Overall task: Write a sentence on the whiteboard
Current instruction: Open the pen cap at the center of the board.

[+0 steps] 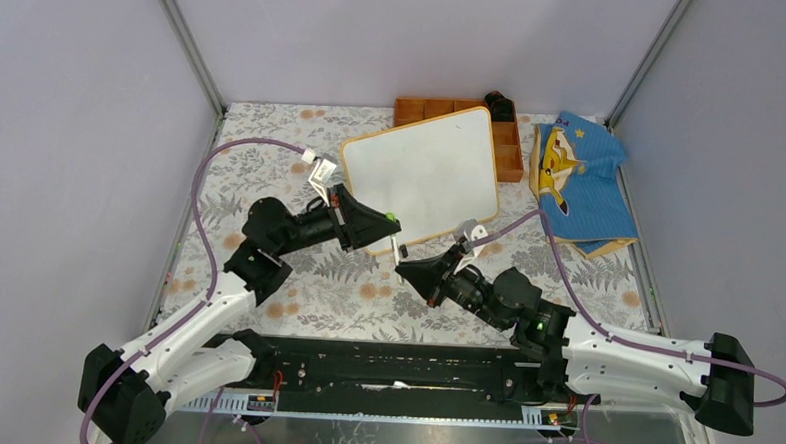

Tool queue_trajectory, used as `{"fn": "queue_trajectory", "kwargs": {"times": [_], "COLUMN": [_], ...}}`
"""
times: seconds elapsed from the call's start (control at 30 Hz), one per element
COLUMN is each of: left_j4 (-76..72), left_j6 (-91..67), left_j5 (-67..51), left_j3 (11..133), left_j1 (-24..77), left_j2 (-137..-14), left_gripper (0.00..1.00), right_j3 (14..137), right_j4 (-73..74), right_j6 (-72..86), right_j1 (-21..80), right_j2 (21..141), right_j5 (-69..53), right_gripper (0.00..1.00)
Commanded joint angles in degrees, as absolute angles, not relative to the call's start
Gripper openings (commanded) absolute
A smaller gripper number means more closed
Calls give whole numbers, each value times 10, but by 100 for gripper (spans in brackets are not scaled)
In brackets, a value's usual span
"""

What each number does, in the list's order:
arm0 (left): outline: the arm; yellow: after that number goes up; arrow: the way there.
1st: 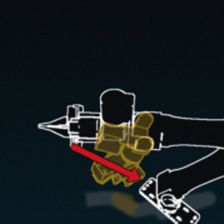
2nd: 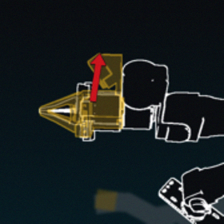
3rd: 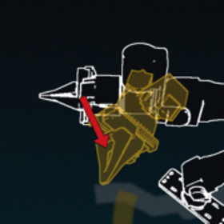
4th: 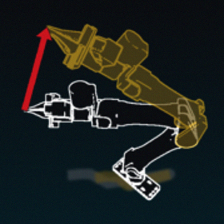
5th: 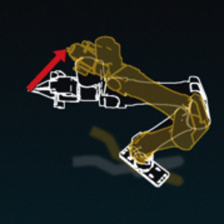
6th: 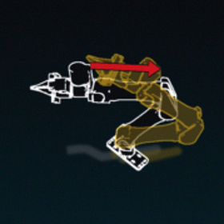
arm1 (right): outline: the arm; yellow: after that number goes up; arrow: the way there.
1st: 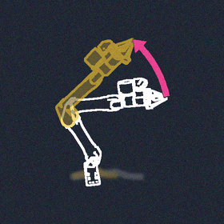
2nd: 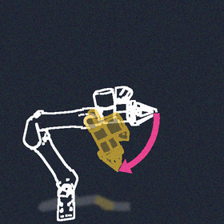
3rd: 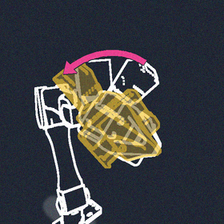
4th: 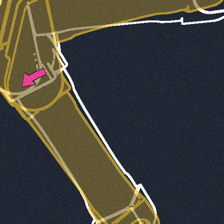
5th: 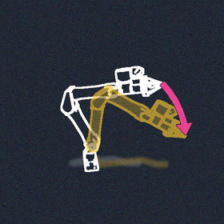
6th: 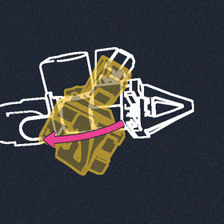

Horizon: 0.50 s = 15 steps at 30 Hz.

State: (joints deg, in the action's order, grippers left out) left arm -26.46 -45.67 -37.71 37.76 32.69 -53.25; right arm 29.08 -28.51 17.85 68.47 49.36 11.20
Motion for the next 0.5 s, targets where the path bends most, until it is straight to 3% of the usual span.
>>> {"fn": "queue_trajectory", "kwargs": {"times": [0.0, 0.07, 0.1, 0.2, 0.27, 0.33, 0.47], "left_j4": [-287, -289, -291, -294, -295, -299, -310], "left_j6": [-454, -454, -455, -457, -461, -466, -476], "left_j5": [-382, -376, -374, -371, -373, -376, -382], "left_j3": [369, 362, 360, 356, 354, 353, 348], "left_j1": [330, 330, 330, 330, 330, 330, 330], "left_j2": [-516, -509, -505, -494, -490, -487, -479], "left_gripper": [1, 0, 0, 0, 0, 0, 0], "right_j3": [321, 324, 325, 327, 340, 355, 385], "right_j4": [-293, -293, -293, -300, -295, -291, -280], "right_j6": [181, 193, 202, 226, 239, 247, 254], "right_j1": [682, 682, 682, 682, 682, 681, 675], "right_j2": [496, 497, 497, 494, 497, 503, 522], "right_j5": [103, 104, 107, 113, 115, 110, 76], "right_gripper": [0, 1, 9, 49, 65, 72, 74]}}
